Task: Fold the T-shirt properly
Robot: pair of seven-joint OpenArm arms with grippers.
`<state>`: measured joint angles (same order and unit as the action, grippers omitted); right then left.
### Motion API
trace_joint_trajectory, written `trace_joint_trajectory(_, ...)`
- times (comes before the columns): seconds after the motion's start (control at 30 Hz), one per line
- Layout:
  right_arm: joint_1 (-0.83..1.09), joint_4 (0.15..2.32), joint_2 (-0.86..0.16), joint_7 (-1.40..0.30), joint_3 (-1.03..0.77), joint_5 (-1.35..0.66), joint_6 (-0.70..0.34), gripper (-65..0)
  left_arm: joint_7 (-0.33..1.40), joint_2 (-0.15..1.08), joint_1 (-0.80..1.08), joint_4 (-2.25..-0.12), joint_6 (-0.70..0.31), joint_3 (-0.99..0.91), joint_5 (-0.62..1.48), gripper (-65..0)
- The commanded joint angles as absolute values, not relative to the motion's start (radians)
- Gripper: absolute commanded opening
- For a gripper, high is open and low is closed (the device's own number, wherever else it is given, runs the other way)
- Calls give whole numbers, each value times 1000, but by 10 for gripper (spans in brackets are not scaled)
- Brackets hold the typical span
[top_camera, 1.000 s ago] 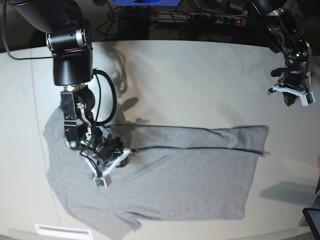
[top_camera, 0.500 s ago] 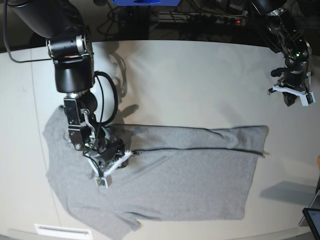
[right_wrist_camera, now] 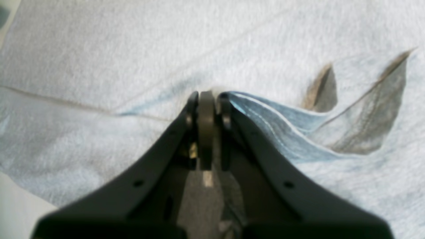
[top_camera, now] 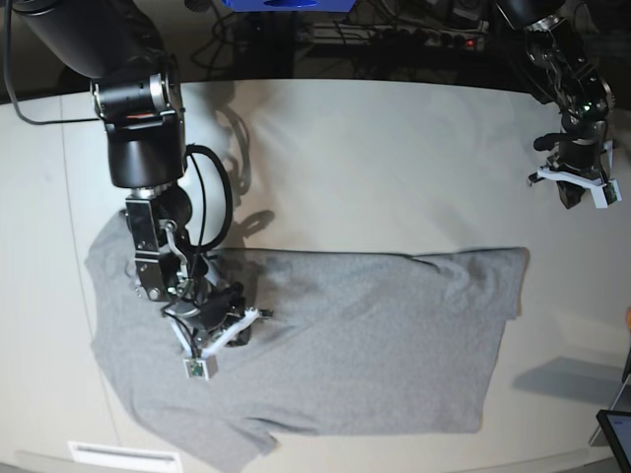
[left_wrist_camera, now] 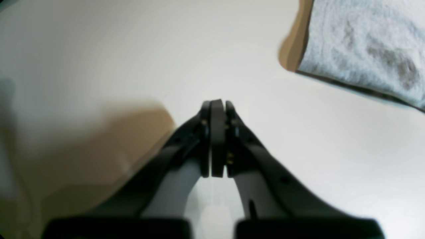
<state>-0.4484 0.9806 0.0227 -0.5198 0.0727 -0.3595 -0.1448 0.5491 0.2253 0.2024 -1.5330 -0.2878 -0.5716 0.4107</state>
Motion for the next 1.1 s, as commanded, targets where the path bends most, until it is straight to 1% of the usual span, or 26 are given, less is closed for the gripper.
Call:
trace_joint_trajectory(0.0,-483,995,28,-493,74,-369,-150,-641,522,242,197,-1547,-288,-579,415,-650)
trace_joint_trajectory(0.33,-483,995,21,-501,73,-369,-150,-640,524,242,197,-1547,-288,-579,415,-650)
trace_joint_trajectory(0.4,-481,1000,18,-530,74,-369,-150,-625,524,245,197,-1547,-288,-578,415,-650)
trace_joint_trajectory(0.43,-481,1006,8,-565,74,-369,-150,-593,524,246,197,-1547,-288,-575,415,-650)
trace_joint_trajectory(0.47,-481,1027,4,-593,74,-369,-151,-541,524,248,197,-1552,-288,-573,415,-650)
trace_joint_trajectory(0.6,-438,1178,-1,-615,73,-369,-151,-292,522,249,188,-1558,-288,-573,415,-650)
trace_joint_trajectory(0.63,-421,1218,-4,-615,71,-369,-151,-248,522,249,188,-1560,-288,-573,415,-650)
trace_joint_trajectory(0.67,-407,1265,-21,-615,73,-369,-151,-223,521,249,186,-1561,-289,-573,415,-650)
trace_joint_trajectory(0.7,-392,1308,-31,-615,73,-371,-151,-225,521,249,186,-1572,-289,-573,415,-650)
trace_joint_trajectory(0.8,-335,1414,-64,-611,73,-369,-151,-257,521,249,186,-1624,-291,-572,415,-647)
trace_joint_trajectory(0.87,-289,1472,-96,-616,73,-369,-148,-280,521,249,177,-1656,-346,-572,415,-633)
trace_joint_trajectory(0.9,-257,1498,-111,-616,73,-369,-147,-286,521,249,160,-1672,-384,-572,414,-610)
trace_joint_trajectory(0.97,-208,1541,-139,-607,70,-369,-145,-289,527,249,137,-1675,-423,-572,414,-558)
trace_joint_trajectory(1.07,-148,1580,-170,-607,67,-367,-145,-290,527,263,88,-1658,-427,-524,369,-442)
